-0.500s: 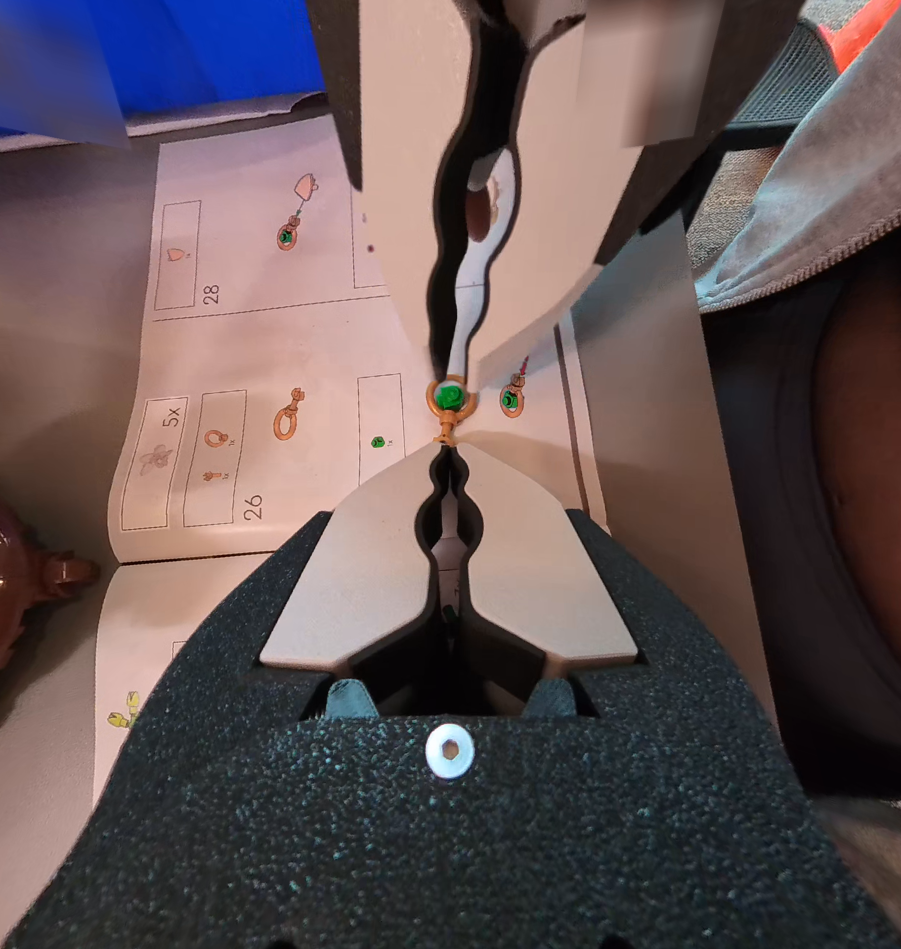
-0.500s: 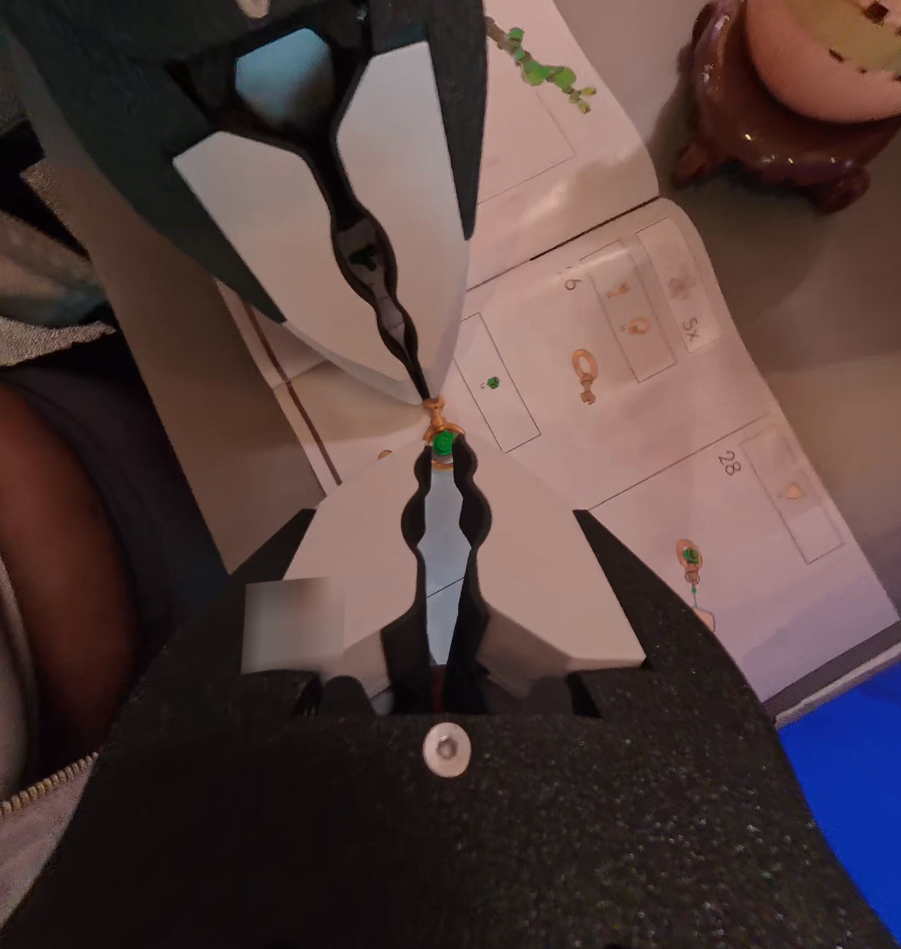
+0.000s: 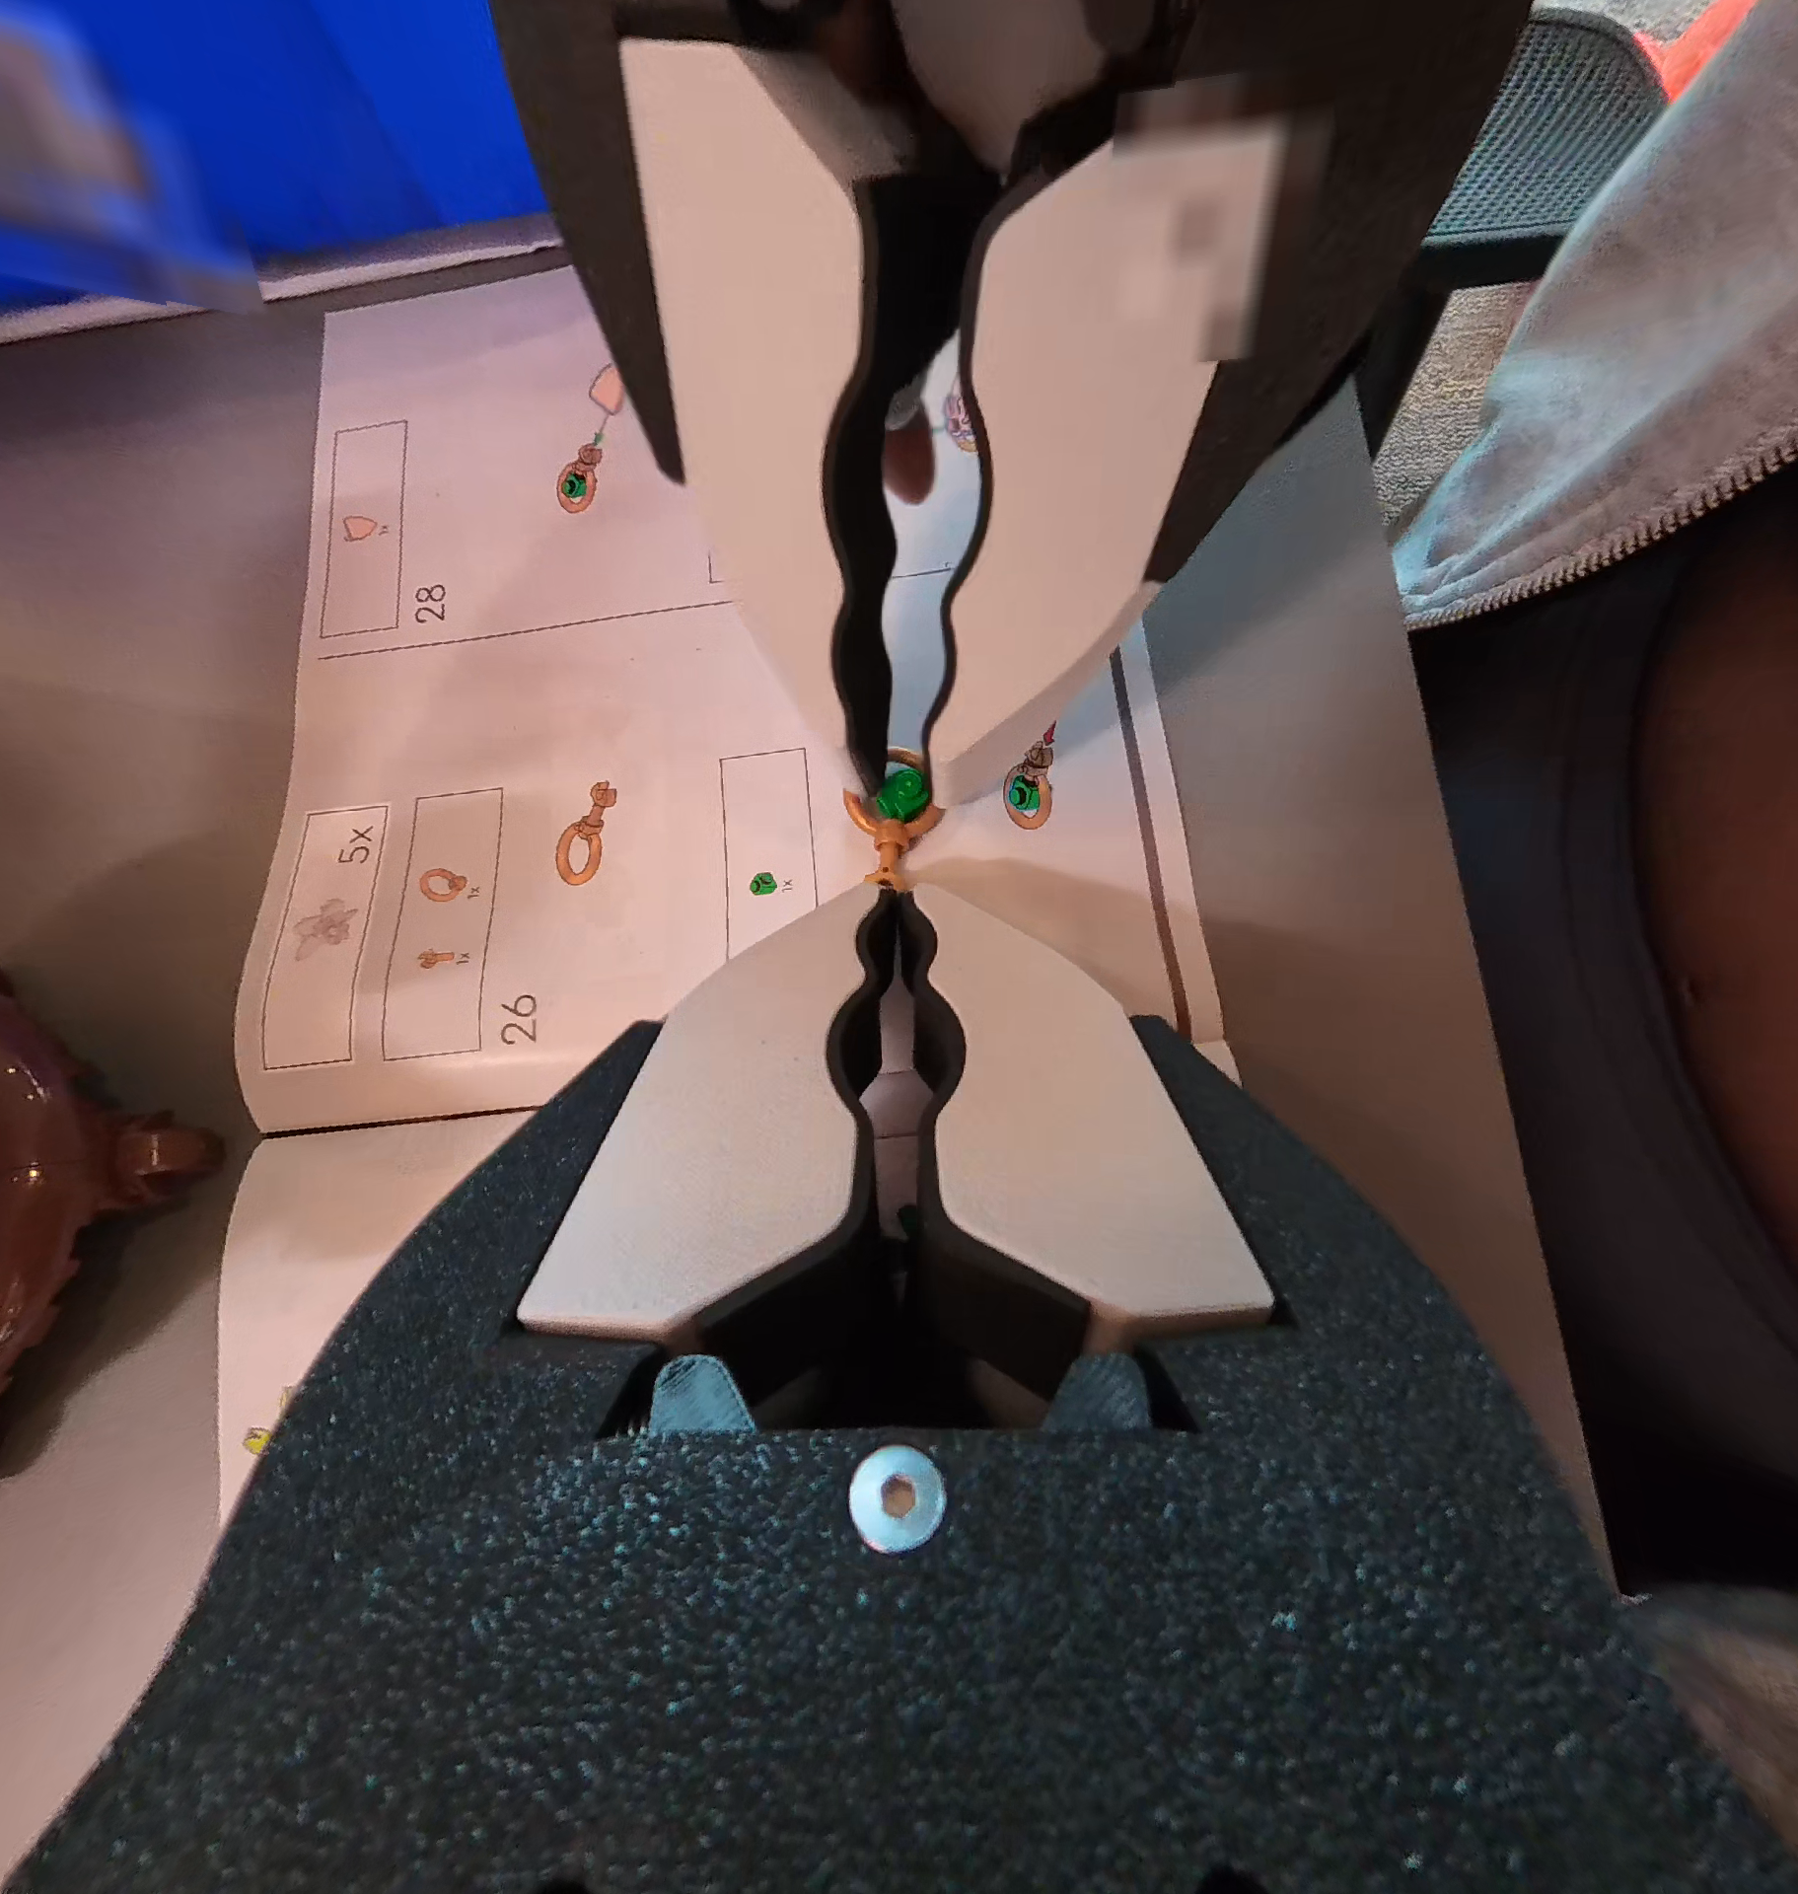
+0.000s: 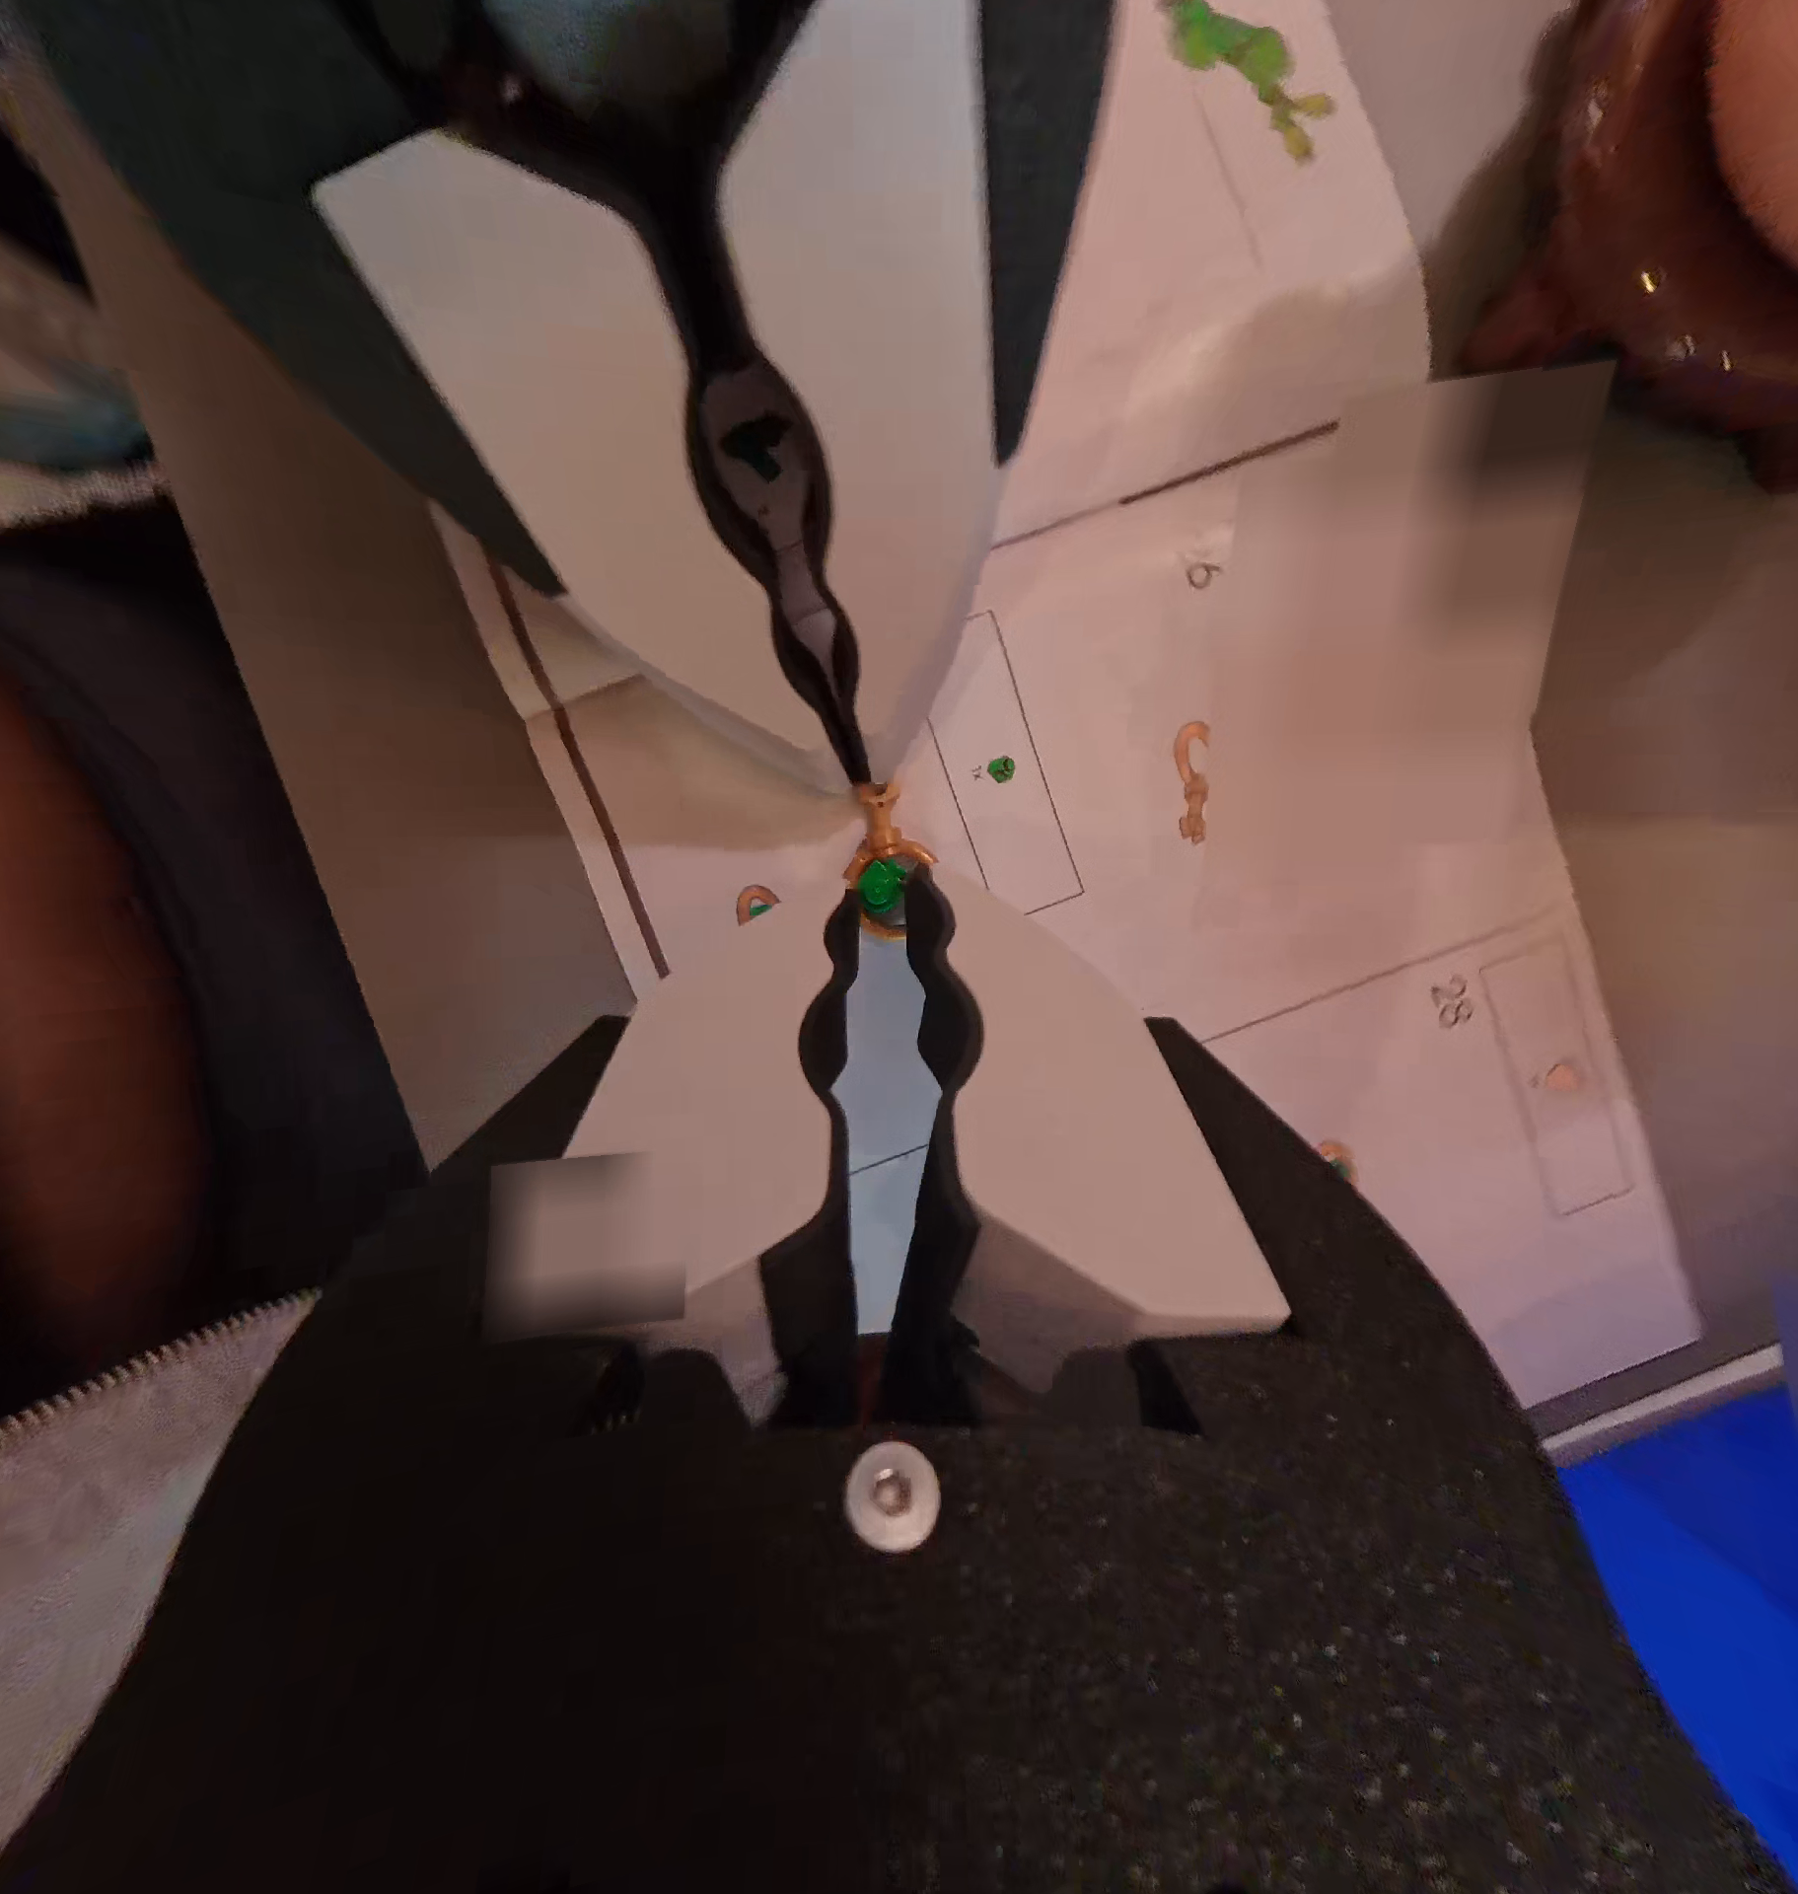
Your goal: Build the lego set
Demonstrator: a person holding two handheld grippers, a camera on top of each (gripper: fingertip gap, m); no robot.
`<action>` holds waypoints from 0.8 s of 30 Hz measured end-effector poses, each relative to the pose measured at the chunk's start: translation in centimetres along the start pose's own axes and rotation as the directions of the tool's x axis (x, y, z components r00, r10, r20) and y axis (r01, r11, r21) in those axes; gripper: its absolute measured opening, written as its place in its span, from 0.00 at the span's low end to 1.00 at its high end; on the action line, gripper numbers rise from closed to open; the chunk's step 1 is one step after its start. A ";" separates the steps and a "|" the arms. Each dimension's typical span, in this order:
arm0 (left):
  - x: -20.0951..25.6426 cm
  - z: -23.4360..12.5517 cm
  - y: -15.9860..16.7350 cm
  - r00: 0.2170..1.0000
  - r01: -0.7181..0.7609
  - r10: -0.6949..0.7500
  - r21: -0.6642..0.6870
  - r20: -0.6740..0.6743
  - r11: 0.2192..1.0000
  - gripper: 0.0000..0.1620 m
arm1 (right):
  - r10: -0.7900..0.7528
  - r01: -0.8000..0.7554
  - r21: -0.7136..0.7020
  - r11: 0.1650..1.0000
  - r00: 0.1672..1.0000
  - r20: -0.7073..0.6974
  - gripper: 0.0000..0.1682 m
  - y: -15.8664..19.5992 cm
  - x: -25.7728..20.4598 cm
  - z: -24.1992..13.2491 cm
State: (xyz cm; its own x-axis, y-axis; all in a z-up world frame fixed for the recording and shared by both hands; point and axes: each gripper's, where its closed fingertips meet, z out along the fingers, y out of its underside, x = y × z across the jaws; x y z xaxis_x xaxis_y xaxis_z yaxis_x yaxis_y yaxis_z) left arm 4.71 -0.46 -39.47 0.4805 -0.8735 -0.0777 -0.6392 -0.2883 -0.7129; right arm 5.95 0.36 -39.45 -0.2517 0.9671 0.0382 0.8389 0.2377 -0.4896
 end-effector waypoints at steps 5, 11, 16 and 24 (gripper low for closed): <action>-0.2 -0.1 0.0 1.000 -0.013 0.013 0.005 -0.001 1.000 0.00 | -0.211 0.216 -0.058 0.975 0.974 0.083 0.05 0.0 -0.1 0.0; -0.4 -0.3 -0.2 1.000 -0.003 0.003 0.022 -0.003 1.000 0.00 | -0.344 0.362 -0.087 0.928 0.922 0.177 0.05 -0.3 0.1 -0.1; -0.3 -0.3 -0.1 1.000 0.004 -0.004 0.036 -0.003 0.999 0.00 | -0.352 0.378 -0.125 0.917 0.916 0.193 0.05 0.0 0.0 0.0; -0.2 -0.5 -0.1 1.000 0.004 -0.004 0.046 -0.004 0.999 0.00 | -0.210 0.234 -0.114 0.966 0.959 0.188 0.05 0.0 0.0 0.0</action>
State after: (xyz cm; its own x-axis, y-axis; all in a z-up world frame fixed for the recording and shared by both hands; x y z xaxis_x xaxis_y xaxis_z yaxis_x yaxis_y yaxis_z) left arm 4.41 -0.44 -39.06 0.4806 -0.8740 -0.0717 -0.6086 -0.2736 -0.7448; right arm 5.95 0.39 -39.47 -0.5087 0.8606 -0.0239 0.8059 0.4662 -0.3649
